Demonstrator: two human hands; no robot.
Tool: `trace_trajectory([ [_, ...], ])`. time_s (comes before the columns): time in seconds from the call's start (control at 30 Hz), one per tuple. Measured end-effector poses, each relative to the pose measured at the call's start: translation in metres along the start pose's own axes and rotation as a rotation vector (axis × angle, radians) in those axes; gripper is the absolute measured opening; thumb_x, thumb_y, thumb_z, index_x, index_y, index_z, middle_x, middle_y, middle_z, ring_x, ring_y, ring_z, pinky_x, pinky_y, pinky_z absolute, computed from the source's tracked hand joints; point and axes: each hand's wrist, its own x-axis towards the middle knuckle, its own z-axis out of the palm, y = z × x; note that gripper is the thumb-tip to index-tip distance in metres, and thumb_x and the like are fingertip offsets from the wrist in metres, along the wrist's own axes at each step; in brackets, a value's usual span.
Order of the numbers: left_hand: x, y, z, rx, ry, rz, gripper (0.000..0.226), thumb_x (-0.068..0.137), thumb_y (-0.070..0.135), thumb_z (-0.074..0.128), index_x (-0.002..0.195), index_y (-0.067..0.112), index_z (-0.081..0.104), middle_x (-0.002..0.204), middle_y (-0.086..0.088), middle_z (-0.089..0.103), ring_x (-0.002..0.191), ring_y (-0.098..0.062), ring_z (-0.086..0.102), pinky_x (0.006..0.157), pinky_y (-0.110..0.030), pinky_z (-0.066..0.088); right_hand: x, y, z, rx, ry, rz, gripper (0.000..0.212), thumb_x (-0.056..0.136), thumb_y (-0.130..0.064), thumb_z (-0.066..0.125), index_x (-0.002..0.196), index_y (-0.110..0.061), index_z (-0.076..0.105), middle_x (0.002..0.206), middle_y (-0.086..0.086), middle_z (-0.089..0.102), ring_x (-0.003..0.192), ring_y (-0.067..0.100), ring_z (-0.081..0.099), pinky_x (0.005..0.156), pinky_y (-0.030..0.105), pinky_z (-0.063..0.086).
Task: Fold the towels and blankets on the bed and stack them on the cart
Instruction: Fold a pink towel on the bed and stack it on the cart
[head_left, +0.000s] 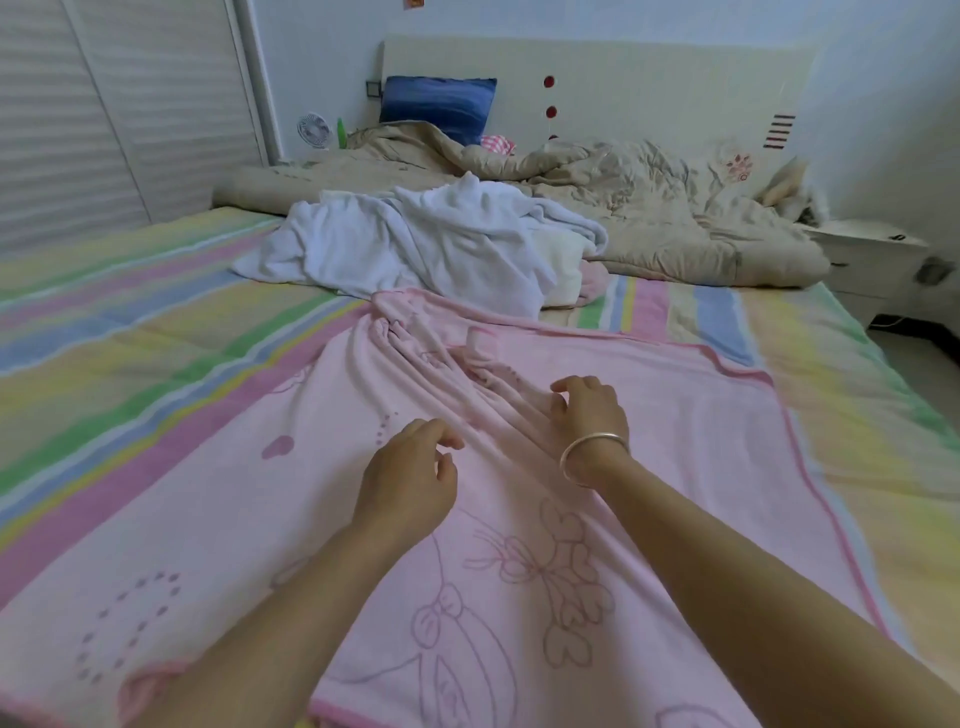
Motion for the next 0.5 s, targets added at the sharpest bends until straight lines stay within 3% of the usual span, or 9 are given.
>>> trace_trajectory([
  [0.07,0.016,-0.013,-0.003,-0.002,-0.014,-0.011,0.022,0.093,0.013,0.046,0.103,0.028,0.059,0.101,0.015,0.055,0.092,-0.011,0.057,0.081,-0.027,0.043,0.038,0.009,0.005,0.015,-0.117,0.161,0.030,0.096,-0.029,0.043,0.115,-0.014,0.060,0.121,0.010,0.058,0.114,0.032,0.051,0.091,0.036,0.044],
  [0.13,0.028,-0.021,-0.006,-0.003,-0.026,-0.034,0.022,0.094,0.013,0.047,0.104,0.028,0.059,0.100,0.015,0.056,0.088,-0.009,0.056,0.079,-0.026,0.043,0.064,0.024,0.005,0.243,-0.185,0.340,0.032,0.093,-0.032,0.051,0.113,-0.011,0.063,0.118,0.012,0.063,0.107,0.030,0.060,0.091,0.034,0.049],
  [0.23,0.042,-0.029,-0.007,0.003,-0.071,-0.064,0.021,0.093,0.015,0.048,0.104,0.028,0.060,0.104,0.017,0.060,0.087,-0.008,0.059,0.082,-0.029,0.048,0.086,0.044,0.004,0.321,-0.291,0.456,0.018,0.086,-0.017,0.062,0.095,-0.007,0.073,0.097,0.008,0.072,0.074,0.021,0.062,0.075,0.031,0.056],
  [0.27,0.049,-0.029,-0.007,0.006,-0.087,-0.066,0.021,0.093,0.015,0.048,0.104,0.028,0.061,0.105,0.017,0.061,0.088,-0.009,0.060,0.084,-0.030,0.049,0.091,0.046,0.004,0.280,-0.338,0.456,0.020,0.083,-0.019,0.064,0.097,-0.007,0.074,0.088,0.007,0.071,0.066,0.021,0.058,0.064,0.027,0.053],
  [0.33,0.062,-0.026,-0.005,0.007,-0.104,-0.077,0.021,0.093,0.016,0.049,0.105,0.027,0.061,0.107,0.016,0.063,0.092,-0.010,0.061,0.087,-0.032,0.050,0.093,0.043,0.003,0.187,-0.438,0.367,0.029,0.085,-0.027,0.063,0.108,-0.012,0.072,0.091,0.007,0.070,0.064,0.020,0.059,0.057,0.022,0.047],
  [0.43,0.083,-0.014,0.001,0.021,-0.102,-0.068,0.022,0.093,0.015,0.048,0.106,0.026,0.061,0.108,0.014,0.064,0.098,-0.013,0.061,0.088,-0.032,0.050,0.091,0.026,0.009,0.115,-0.561,0.208,0.038,0.089,-0.040,0.057,0.115,-0.015,0.070,0.109,0.007,0.070,0.089,0.023,0.067,0.075,0.027,0.052],
  [0.5,0.096,-0.003,0.007,0.043,-0.113,-0.060,0.025,0.092,0.015,0.047,0.110,0.026,0.061,0.107,0.012,0.064,0.098,-0.017,0.062,0.087,-0.034,0.050,0.090,0.018,0.018,0.181,-0.646,0.163,0.043,0.084,-0.052,0.059,0.111,-0.021,0.071,0.100,0.005,0.070,0.083,0.023,0.064,0.080,0.029,0.052],
])
